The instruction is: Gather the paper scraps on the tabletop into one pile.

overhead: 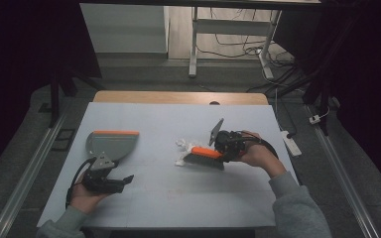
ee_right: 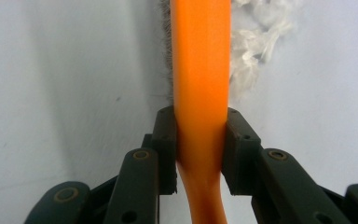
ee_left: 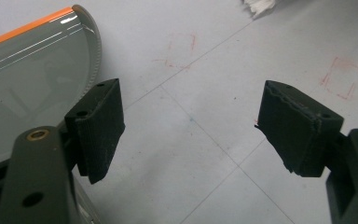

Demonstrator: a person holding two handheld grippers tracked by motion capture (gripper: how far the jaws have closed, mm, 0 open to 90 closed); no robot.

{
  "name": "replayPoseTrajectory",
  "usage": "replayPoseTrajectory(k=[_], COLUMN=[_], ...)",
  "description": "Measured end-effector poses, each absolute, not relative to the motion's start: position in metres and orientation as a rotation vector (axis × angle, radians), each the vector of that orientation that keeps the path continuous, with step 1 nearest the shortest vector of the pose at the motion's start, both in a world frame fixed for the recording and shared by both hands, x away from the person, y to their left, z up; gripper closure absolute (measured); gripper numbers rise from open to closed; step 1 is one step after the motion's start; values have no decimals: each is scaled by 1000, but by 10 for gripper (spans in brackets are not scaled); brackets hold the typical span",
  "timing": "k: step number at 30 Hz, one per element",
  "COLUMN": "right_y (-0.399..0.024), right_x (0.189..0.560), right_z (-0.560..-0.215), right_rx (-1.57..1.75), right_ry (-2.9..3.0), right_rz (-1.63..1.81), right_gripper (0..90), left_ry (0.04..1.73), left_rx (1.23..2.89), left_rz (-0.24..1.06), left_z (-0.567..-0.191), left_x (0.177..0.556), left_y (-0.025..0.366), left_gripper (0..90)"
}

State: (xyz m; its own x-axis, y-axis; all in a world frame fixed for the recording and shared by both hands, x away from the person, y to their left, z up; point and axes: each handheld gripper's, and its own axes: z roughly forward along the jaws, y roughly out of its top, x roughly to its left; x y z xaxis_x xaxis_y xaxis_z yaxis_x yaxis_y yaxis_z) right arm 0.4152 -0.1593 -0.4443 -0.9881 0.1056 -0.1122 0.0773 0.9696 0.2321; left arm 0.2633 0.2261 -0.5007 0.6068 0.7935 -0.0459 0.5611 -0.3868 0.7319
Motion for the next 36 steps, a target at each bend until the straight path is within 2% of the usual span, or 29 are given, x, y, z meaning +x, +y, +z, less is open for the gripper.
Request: replayPoseTrajectory(k=[8, 16, 26, 36], right_y=[-172, -199, -218, -243], right_x=[396, 393, 390, 379], right_z=[-423, -403, -413, -434], right_rx=[160, 460, 765, 925], right_ry=[2990, 2857, 2751, 2657], right_rz=[591, 714, 765, 862], right_gripper=[696, 697, 696, 697], left_ry=[1061, 1057, 1057, 1044], left_rx=[2092, 2088, 2083, 2067], left_rz=[404, 405, 403, 395], left_z=[-500, -499, -499, -497], left_x=[263, 262, 262, 262], left_y=[227, 227, 228, 229], left_gripper=[238, 239, 239, 242])
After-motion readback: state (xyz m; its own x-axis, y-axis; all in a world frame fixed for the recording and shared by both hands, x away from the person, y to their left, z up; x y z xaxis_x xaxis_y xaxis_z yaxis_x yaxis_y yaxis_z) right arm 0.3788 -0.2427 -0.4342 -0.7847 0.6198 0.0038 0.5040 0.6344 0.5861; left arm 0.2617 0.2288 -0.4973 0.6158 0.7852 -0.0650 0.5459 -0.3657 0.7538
